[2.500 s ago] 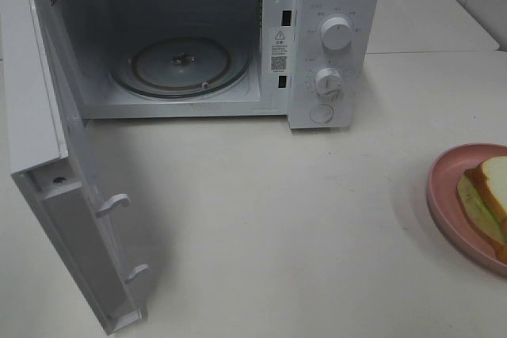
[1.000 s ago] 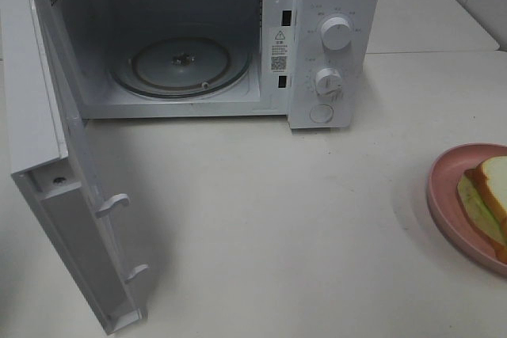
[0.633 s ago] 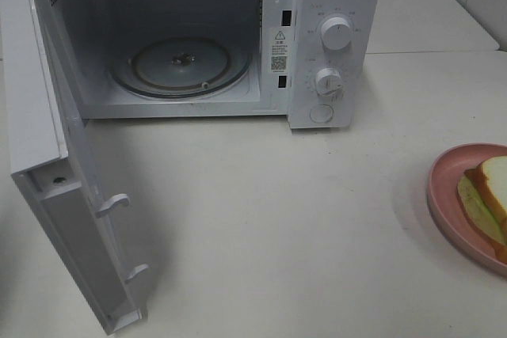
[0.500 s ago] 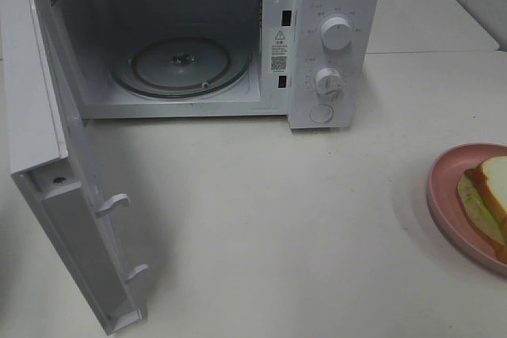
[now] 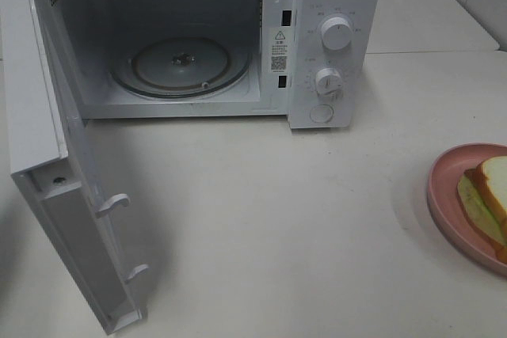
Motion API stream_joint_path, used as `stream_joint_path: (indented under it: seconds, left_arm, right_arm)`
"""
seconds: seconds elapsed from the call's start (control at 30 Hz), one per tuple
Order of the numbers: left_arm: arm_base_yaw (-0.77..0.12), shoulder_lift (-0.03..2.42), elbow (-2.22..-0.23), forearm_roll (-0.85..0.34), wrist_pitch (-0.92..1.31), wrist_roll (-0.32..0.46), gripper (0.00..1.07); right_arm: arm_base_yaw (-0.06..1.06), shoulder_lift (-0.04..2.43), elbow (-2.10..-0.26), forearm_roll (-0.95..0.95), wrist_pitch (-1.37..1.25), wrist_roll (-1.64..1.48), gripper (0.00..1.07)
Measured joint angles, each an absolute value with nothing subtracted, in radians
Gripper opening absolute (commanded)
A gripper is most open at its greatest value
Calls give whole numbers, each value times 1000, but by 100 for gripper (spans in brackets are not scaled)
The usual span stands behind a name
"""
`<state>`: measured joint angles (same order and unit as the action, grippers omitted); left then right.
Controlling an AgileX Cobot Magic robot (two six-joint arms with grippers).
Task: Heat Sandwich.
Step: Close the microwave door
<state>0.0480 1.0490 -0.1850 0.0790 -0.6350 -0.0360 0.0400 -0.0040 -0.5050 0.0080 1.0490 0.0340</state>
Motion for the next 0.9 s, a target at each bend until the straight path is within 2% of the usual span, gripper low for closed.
stream_joint_path:
  seconds: [0.07, 0.13, 0.23, 0.37, 0.47, 0.57, 0.67, 0.7, 0.8, 0.87, 0.9]
  left_arm:
    - [48, 1125, -185, 149, -697, -92, 0]
    - [48, 1152, -185, 170, -718, -106, 0]
    - [48, 1252, -185, 277, -845, -159, 0]
    - [48, 1337, -197, 362, -924, -202, 0]
    - [39, 1368, -208, 381, -947, -215, 0]
    - [1, 1407, -223, 381, -957, -212, 0]
    - [-89, 1455, -242, 353, -964, -168, 0]
    - [-89, 1455, -242, 353, -964, -168, 0]
    - [-170, 1494, -251, 258, -975, -120, 0]
    - [-188, 1503, -254, 237, -976, -112, 0]
    - [-227, 1522, -262, 185, -976, -92, 0]
  right_arm:
    - [40, -4, -505, 8, 1049, 34, 76]
    - [40, -4, -505, 8, 1049, 34, 76]
    - [40, -4, -505, 8, 1049, 34, 76]
    - [40, -4, -505, 8, 1049, 34, 76]
    - [40, -4, -505, 8, 1049, 34, 76]
    - [40, -4, -505, 8, 1049, 34, 76]
    - [40, -4, -505, 8, 1049, 34, 76]
    - [40, -4, -505, 8, 1049, 34, 76]
    - [40, -4, -505, 8, 1049, 34, 76]
    - [40, -4, -505, 8, 1049, 34, 76]
    - [40, -4, -505, 8, 1049, 34, 76]
